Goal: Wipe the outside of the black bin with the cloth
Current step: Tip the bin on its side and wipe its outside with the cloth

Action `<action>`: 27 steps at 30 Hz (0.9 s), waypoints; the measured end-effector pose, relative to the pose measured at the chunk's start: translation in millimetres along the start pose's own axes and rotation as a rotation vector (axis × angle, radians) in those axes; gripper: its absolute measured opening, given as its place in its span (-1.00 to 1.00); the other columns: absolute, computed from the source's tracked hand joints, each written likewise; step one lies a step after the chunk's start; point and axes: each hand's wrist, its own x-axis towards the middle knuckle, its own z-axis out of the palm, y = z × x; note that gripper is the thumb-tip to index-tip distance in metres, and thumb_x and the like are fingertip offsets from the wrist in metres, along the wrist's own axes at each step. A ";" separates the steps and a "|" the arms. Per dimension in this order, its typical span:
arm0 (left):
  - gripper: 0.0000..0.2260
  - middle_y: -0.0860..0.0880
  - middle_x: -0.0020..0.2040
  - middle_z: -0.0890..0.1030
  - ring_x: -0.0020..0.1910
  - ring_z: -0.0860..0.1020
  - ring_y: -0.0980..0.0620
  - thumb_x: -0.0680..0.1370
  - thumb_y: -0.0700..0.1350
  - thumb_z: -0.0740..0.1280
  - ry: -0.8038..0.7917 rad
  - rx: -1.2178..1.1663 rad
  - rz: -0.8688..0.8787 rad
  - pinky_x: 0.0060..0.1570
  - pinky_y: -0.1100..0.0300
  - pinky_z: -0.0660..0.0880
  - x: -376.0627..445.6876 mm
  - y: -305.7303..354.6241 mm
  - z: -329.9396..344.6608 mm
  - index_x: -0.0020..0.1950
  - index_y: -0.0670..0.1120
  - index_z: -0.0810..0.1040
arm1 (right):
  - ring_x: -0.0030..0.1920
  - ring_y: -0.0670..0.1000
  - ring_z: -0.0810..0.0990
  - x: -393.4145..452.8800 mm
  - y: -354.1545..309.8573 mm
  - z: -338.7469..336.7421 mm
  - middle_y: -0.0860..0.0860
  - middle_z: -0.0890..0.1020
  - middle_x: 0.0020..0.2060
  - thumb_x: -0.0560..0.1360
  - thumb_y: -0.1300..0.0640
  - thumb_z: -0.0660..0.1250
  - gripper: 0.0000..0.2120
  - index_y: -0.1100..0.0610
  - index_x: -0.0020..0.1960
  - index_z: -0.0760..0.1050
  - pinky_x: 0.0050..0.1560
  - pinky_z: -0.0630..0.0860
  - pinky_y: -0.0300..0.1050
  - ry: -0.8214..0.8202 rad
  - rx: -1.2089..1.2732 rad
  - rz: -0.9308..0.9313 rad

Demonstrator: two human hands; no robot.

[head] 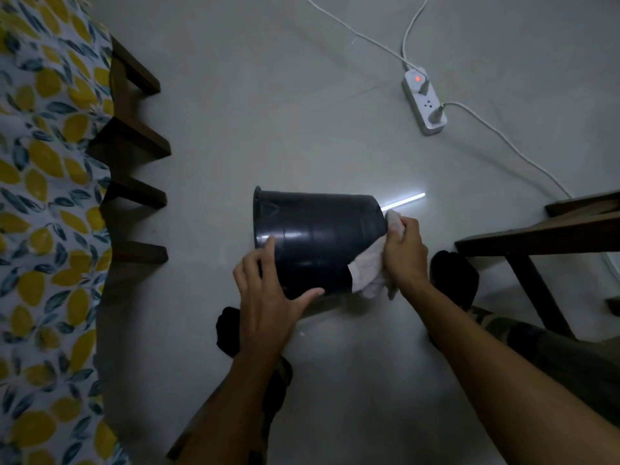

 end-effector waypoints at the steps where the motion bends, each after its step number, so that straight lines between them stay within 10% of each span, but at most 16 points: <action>1: 0.01 -0.13 0.27 0.41 0.21 0.40 -0.11 0.26 0.29 0.58 0.000 0.030 -0.025 0.13 0.06 0.45 -11.2 0.2 0.4 0.55 -0.09 0.24 | 0.07 0.05 0.52 -5.0 5.1 -3.1 0.03 0.54 0.10 0.75 -0.15 0.03 -0.59 0.08 0.42 0.40 -0.07 0.37 -0.15 0.004 -0.005 0.014; 5: -0.05 -0.15 0.09 0.52 -0.01 0.51 -0.11 0.26 0.33 0.55 -0.004 0.149 -0.048 -0.09 0.01 0.53 -40.5 -7.6 -0.5 0.48 -0.14 0.36 | 0.16 0.10 0.58 -26.5 25.7 -21.6 0.04 0.56 0.12 0.75 -0.15 0.03 -0.57 0.07 0.46 0.38 0.01 0.41 -0.12 0.047 -0.005 0.055; 9: 0.07 -0.12 0.36 0.43 0.29 0.44 -0.13 0.17 0.44 0.53 -0.065 0.100 -0.075 0.22 -0.10 0.47 -24.9 -12.3 -0.4 0.52 -0.06 0.29 | 0.33 0.11 0.56 -50.4 28.9 -31.9 0.12 0.56 0.37 0.75 -0.10 0.05 -0.55 0.06 0.56 0.34 0.21 0.44 -0.10 0.218 -0.060 -0.029; 14: 0.37 -0.13 0.64 -0.09 0.61 -0.06 -0.16 0.04 0.61 0.38 -0.385 0.239 -0.059 0.52 -0.20 0.09 -0.1 -12.1 6.2 0.63 -0.03 -0.08 | 0.16 -0.38 0.49 -97.5 45.2 -2.1 0.01 0.59 0.29 0.72 0.11 0.19 -0.64 0.10 0.51 0.42 0.20 0.40 -0.44 0.104 -0.203 -0.520; 18: 0.40 -0.06 0.64 -0.24 0.62 -0.13 -0.11 0.09 0.62 0.37 -0.436 0.130 -0.104 0.54 -0.16 0.11 -5.4 -25.8 14.5 0.64 -0.07 -0.21 | 0.57 0.15 0.34 -101.6 75.7 41.7 0.08 0.43 0.54 0.67 -0.03 0.18 -0.58 -0.06 0.52 0.39 0.54 0.29 0.23 -0.158 -0.716 -0.922; 27: 0.44 -0.01 0.65 -0.16 0.60 0.04 -0.13 -0.02 0.62 0.40 -0.426 0.051 -0.154 0.49 -0.18 0.13 0.9 -36.2 21.0 0.62 0.08 -0.24 | 0.17 0.11 0.63 3.7 3.7 67.0 -0.01 0.72 0.12 0.67 -0.12 0.09 -0.64 -0.09 0.26 0.60 0.28 0.39 0.18 -0.091 -0.870 -0.443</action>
